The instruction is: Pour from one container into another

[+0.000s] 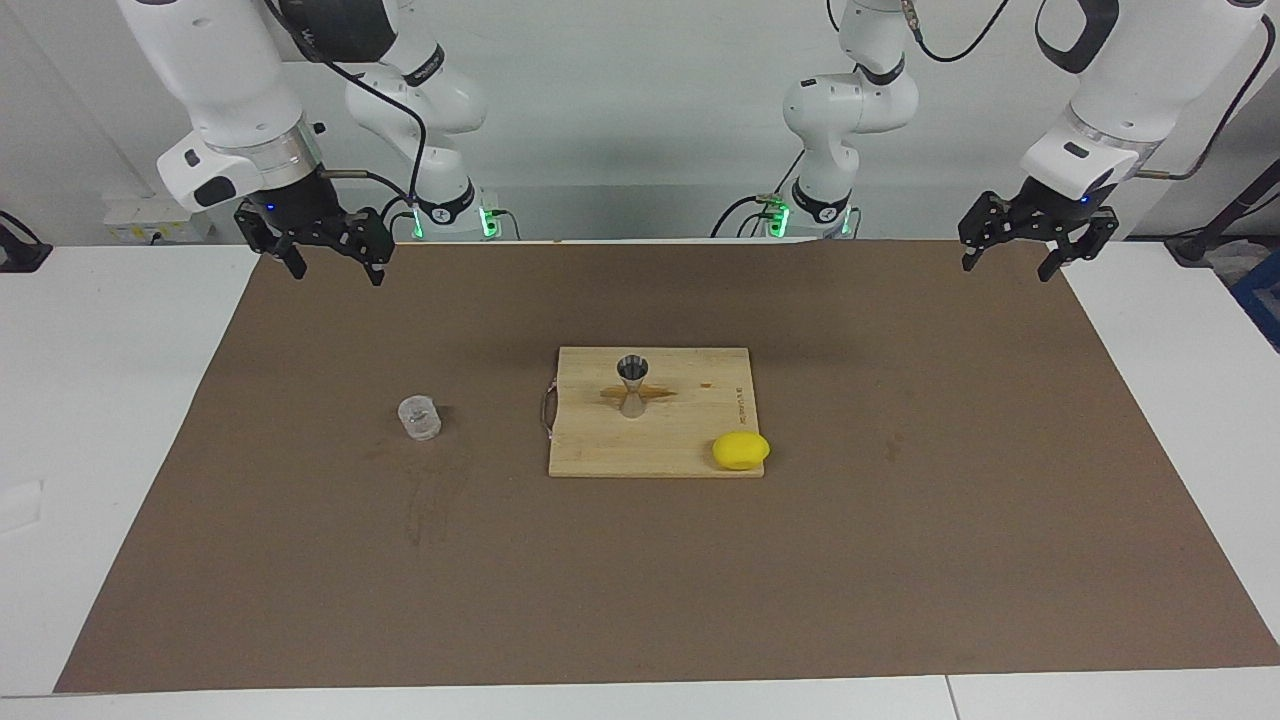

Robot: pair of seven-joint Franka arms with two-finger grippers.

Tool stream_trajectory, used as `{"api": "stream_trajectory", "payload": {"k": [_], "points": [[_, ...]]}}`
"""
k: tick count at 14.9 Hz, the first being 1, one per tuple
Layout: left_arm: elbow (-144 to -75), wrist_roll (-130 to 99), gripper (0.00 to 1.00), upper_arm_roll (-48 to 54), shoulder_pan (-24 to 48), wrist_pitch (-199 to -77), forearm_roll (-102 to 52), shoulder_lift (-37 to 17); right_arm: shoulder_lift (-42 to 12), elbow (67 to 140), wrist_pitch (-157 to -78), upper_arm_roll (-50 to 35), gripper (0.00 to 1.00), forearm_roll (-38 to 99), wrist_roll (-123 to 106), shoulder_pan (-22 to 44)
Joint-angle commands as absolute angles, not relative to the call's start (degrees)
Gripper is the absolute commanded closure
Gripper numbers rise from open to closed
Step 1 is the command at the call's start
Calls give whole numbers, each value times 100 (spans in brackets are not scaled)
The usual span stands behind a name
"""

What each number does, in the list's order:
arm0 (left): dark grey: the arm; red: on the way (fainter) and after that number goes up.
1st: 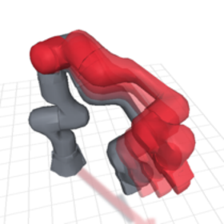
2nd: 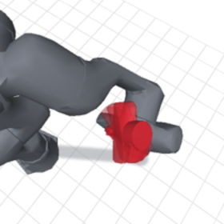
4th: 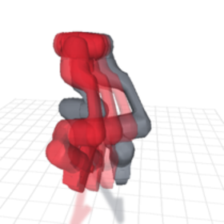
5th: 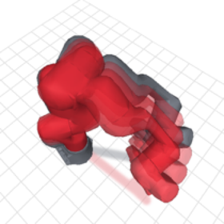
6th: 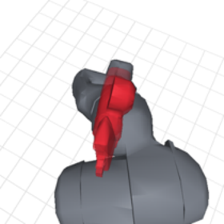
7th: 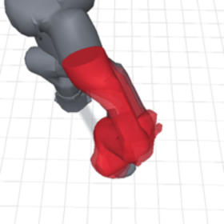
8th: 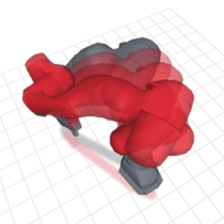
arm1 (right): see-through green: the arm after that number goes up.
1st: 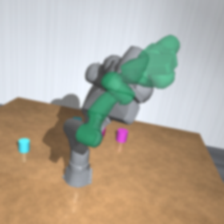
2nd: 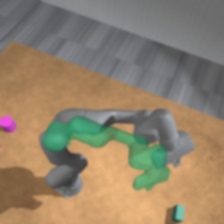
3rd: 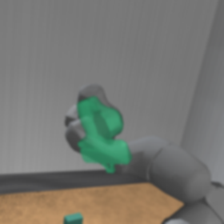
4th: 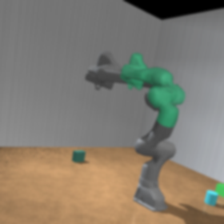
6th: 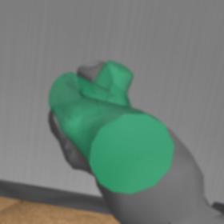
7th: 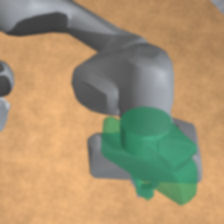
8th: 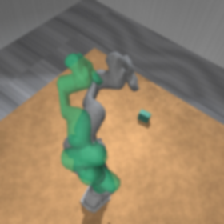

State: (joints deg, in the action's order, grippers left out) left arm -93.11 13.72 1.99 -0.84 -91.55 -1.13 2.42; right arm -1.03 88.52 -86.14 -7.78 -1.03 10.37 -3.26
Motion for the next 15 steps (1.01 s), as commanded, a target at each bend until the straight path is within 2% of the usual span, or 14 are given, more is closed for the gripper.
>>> {"api": "stream_trajectory", "payload": {"k": [1,15], "points": [[-9404,1353,0,141,0,-9237,-141,343,245,9227,-8543,-817,0,-79,914,-352],[-9396,1354,0,123,-17,-9264,-132,334,264,9237,-8552,-844,0,9,923,-360]]}}
